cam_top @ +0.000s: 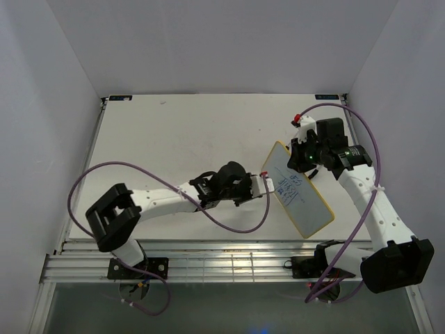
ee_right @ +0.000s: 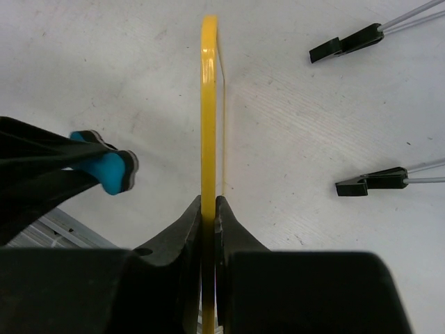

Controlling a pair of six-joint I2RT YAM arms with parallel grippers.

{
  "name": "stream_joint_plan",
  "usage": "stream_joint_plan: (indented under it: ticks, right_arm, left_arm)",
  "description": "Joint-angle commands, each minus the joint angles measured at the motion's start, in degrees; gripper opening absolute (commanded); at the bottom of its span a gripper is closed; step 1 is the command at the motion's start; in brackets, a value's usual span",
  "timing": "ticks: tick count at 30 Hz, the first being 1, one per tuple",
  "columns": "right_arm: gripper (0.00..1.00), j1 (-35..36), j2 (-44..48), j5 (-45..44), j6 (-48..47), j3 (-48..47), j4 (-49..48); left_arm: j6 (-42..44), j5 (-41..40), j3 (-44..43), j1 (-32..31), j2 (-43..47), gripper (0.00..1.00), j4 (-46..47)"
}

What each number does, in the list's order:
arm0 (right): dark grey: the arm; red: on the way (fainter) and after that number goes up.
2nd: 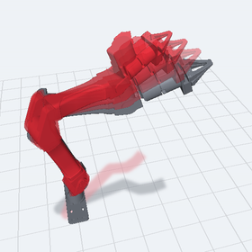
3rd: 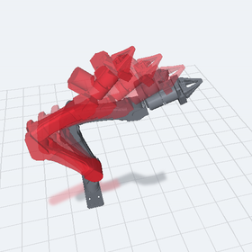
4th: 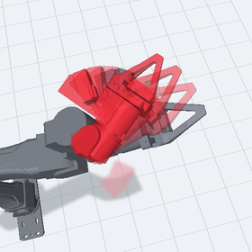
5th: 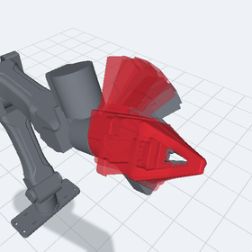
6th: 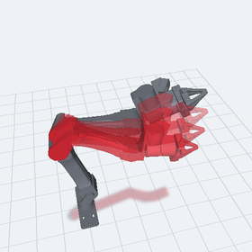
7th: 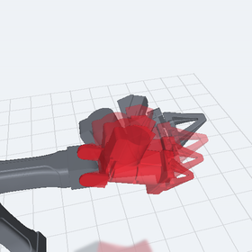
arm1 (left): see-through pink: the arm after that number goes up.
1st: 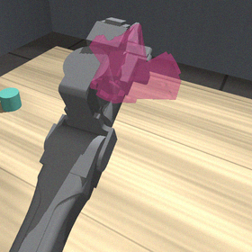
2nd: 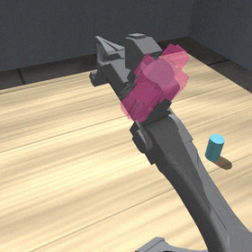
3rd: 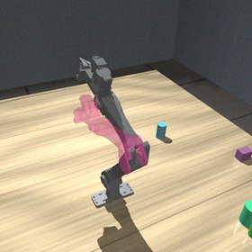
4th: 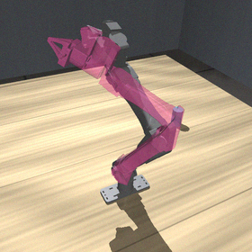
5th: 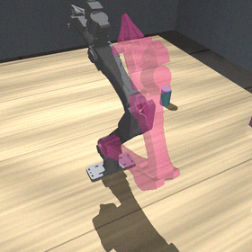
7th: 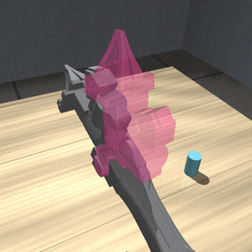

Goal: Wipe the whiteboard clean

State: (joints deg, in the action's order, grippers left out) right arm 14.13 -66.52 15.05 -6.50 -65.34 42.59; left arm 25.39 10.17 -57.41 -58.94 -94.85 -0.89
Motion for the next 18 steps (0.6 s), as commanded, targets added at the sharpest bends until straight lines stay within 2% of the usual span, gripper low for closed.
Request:
stream_joint_plan:
  ticks: [1, 4, 7, 12, 18]
  right_arm:
    - [0.08, 0.5, -1.6, 3.0, 0.8, -0.1, -5.1]
    - [0.08, 0.9, -3.2, 4.9, 1.8, -0.3, -6.5]
    - [0.08, 2.7, -6.2, 6.8, 4.3, -1.4, -10.4]
    - [0.08, 9.3, -13.6, 1.2, 9.4, -5.7, -14.3]
    - [0.08, 16.5, -21.6, -7.7, 18.5, -10.3, -17.5]
  left_arm:
    - [-7.5, -12.5, 3.4, -0.1, 11.3, 0.0, 9.0]
    - [-11.3, -20.3, 4.2, -0.1, 15.0, 0.0, 9.1]
    - [-22.0, -30.9, 5.8, 1.1, 19.6, 0.0, 10.6]
    - [-35.1, -29.9, 11.5, 6.8, 26.5, 0.0, 12.0]
    - [-39.7, -27.5, 18.9, 8.0, 33.6, 0.0, 18.3]
